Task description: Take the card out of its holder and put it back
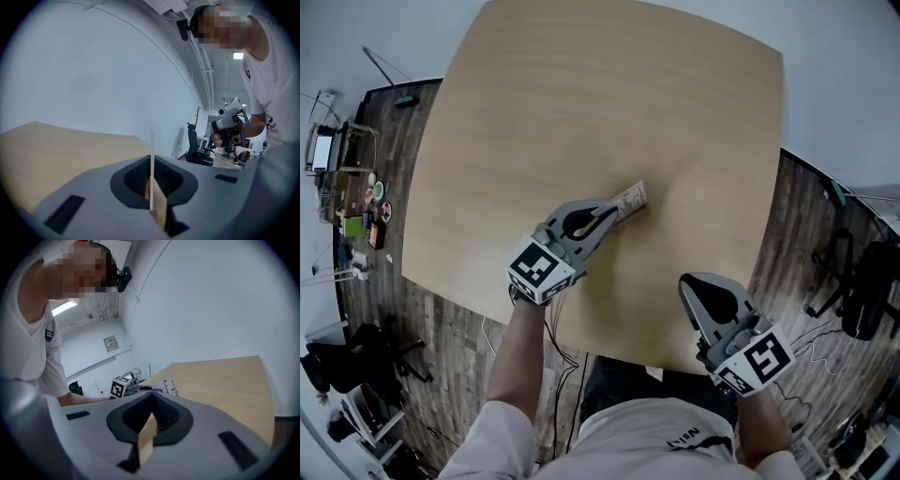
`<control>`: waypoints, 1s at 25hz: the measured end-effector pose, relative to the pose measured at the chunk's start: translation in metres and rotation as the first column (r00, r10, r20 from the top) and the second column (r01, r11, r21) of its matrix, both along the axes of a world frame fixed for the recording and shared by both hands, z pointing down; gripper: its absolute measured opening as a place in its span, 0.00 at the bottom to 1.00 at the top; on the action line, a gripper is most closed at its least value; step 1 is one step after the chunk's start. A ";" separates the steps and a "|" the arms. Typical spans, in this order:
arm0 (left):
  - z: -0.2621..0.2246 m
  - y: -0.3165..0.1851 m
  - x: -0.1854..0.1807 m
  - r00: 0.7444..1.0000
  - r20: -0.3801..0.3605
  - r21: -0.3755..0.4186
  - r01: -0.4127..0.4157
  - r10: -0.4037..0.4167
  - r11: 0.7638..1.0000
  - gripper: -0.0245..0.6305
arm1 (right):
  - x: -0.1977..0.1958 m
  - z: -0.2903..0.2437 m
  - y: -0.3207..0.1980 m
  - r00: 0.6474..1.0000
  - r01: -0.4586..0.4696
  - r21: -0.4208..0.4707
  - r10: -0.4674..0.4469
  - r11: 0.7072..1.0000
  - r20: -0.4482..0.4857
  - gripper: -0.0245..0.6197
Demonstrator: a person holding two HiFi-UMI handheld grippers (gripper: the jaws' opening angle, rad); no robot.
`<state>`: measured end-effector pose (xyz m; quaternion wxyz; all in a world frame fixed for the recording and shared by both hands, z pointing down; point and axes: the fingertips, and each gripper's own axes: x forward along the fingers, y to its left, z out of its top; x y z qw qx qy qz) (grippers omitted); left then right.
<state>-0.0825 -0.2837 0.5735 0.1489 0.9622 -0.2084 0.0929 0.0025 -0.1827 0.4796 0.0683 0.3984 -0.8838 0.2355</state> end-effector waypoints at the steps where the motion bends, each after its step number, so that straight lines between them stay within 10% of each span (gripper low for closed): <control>1: 0.000 0.000 -0.002 1.000 0.003 0.001 0.002 -0.002 1.000 0.07 | -0.001 0.001 0.000 1.000 0.000 -0.001 0.000 1.000 0.001 0.06; 25: 0.020 0.011 -0.011 0.996 0.032 -0.038 0.090 -0.088 0.995 0.08 | -0.008 0.007 0.001 1.000 0.028 -0.008 -0.028 1.000 0.001 0.06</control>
